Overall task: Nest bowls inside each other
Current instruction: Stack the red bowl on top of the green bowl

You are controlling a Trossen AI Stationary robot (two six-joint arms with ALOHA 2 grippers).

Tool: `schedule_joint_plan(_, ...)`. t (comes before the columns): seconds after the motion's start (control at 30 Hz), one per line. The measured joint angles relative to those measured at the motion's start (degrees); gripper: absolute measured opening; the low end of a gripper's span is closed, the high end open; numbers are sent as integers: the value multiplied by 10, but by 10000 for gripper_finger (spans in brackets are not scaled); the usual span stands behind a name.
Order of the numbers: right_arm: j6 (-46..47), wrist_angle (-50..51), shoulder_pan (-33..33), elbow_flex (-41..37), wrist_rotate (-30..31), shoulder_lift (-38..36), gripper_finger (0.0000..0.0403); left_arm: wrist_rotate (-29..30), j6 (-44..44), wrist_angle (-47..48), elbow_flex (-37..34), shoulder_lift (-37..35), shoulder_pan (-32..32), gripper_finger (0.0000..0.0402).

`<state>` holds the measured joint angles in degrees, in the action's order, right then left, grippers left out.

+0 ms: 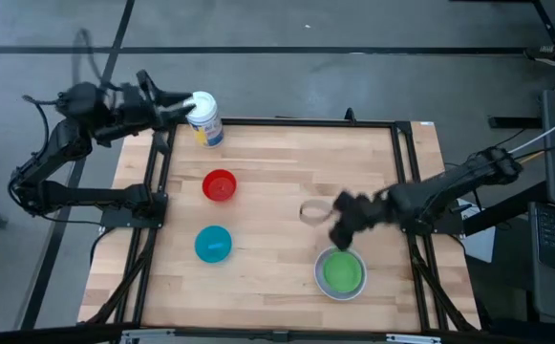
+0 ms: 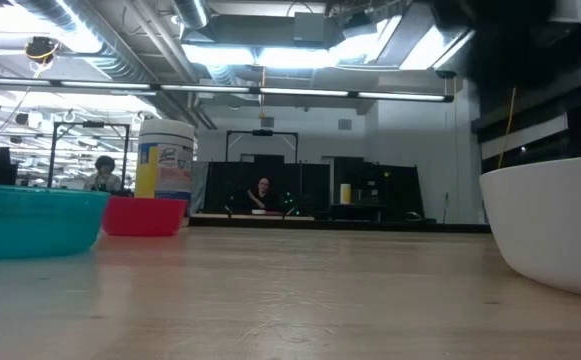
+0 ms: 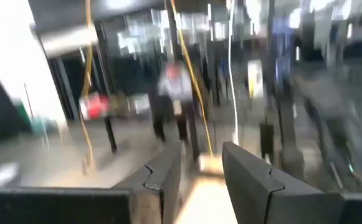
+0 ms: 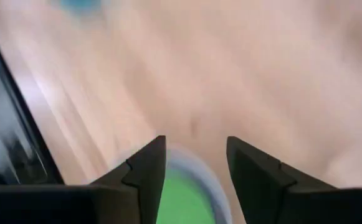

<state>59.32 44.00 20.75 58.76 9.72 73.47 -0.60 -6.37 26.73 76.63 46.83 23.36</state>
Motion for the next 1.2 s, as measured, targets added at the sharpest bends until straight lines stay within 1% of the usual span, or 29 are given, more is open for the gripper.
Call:
schedule_joint_plan(0.1,-63,-20,-55,39,66,-56,158,-3,28,127,-1,27,0,114)
schedule_joint_plan(0.17,-106,-37,-87,59,84,-92,150,-14,43,190,-2,50,0,114)
schedule_joint_plan(0.27,-162,-66,-127,78,81,-134,139,-20,45,264,-7,68,4,113)
schedule_joint_plan(0.33,-193,-73,-151,88,67,-150,133,-26,41,307,-34,73,24,113)
schedule_joint_plan(0.37,-207,-75,-163,93,58,-155,131,-41,42,319,-54,73,36,113)
schedule_joint_plan(0.47,-238,-75,-192,108,23,-158,125,-90,58,313,-127,69,69,113)
schedule_joint_plan(0.57,-254,-76,-202,121,-3,-158,121,-101,63,289,-186,64,87,113)
schedule_joint_plan(0.67,-257,-79,-203,126,-25,-156,118,-103,64,271,-227,65,97,113)
schedule_joint_plan(0.73,-254,-78,-203,126,-33,-156,116,-103,62,271,-251,68,103,113)
schedule_joint_plan(0.83,-251,-75,-203,126,-33,-154,114,-125,61,277,-299,76,115,113)
schedule_joint_plan(0.93,-250,-75,-203,126,-36,-153,114,-146,67,256,-340,84,124,113)
schedule_joint_plan(1.07,-246,-75,-203,126,-38,-150,117,-146,71,241,-341,99,138,113)
schedule_joint_plan(1.2,-247,-76,-203,126,-38,-148,120,-146,71,245,-343,120,156,113)
